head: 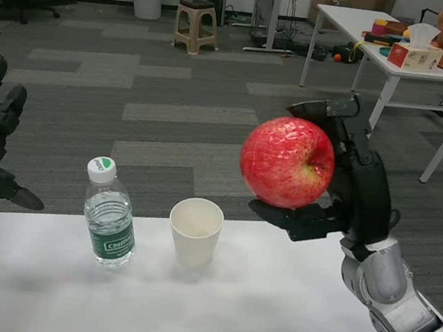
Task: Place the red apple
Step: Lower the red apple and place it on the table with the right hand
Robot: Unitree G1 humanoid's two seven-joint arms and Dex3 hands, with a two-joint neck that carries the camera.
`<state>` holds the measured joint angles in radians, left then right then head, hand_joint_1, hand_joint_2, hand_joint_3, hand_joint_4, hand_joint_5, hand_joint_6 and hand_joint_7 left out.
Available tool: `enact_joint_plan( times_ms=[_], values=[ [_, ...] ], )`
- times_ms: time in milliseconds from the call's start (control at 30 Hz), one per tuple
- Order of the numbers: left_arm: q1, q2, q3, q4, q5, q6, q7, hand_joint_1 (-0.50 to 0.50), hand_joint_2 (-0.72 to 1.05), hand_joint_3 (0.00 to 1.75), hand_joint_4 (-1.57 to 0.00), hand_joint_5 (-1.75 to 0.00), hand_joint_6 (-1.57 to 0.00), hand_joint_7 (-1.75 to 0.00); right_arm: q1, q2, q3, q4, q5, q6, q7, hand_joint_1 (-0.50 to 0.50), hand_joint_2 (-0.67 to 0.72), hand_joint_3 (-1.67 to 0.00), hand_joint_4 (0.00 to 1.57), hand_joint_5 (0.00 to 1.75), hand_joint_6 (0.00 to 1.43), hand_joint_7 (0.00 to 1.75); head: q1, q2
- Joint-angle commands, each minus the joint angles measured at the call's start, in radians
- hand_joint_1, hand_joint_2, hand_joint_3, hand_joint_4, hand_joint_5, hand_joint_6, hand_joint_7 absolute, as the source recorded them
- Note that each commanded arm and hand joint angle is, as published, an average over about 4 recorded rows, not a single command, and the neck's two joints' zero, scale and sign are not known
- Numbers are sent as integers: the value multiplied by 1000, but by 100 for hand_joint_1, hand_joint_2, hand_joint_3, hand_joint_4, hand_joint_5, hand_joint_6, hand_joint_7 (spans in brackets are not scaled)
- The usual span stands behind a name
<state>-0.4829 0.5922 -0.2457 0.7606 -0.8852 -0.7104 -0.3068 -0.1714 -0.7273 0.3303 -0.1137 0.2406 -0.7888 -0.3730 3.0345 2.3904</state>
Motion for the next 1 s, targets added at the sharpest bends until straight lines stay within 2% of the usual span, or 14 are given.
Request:
enact_joint_plan(
  times_ms=[33,100,233,367,467,567,767,833,1000],
  values=[
    [-153,-122,-65,111,-5,9,-5,-50,-37,6,0,-10,0,-7,-83,64,67,304,129,-7,39,-38,-54,-71,40,165,88,161,69,-68],
    [-153,-123,-65,112,-5,9,-5,-50,-37,7,0,-10,0,-7,-83,62,68,304,129,-7,39,-38,-54,-71,40,165,88,161,41,-43],
    [-153,-125,-66,112,-3,9,-5,-50,-37,7,0,0,0,-7,-83,57,71,304,129,-7,39,-38,-54,-71,40,165,88,161,42,-40],
    [-148,-127,-65,107,-2,7,-5,-50,-37,9,0,-8,0,-7,-77,55,75,300,130,-7,39,-38,-54,-71,40,165,88,161,40,-42],
    [-142,-128,-64,100,-2,6,-5,-50,-37,2,0,-8,0,-7,-64,54,74,294,131,-7,39,-38,-54,-71,40,165,88,161,41,-46],
    [-138,-129,-62,96,-1,6,-5,-50,-37,0,0,-5,0,-7,-40,49,69,280,137,-2,44,-38,-54,-71,40,165,88,161,44,-85],
    [-131,-128,-60,95,-1,6,-5,-50,-37,4,0,0,0,-7,46,6,63,210,168,40,69,-38,-54,-71,37,165,88,159,65,-175],
    [-131,-127,-60,95,-1,6,-5,-50,-37,9,0,-3,0,-7,79,-2,55,182,181,57,88,-38,-54,-71,37,165,88,155,77,-204],
    [-127,-126,-58,95,4,6,-5,-50,-37,7,0,-10,0,-7,187,-26,51,108,188,68,94,-38,-54,-71,37,165,86,155,82,-262]
  ],
)
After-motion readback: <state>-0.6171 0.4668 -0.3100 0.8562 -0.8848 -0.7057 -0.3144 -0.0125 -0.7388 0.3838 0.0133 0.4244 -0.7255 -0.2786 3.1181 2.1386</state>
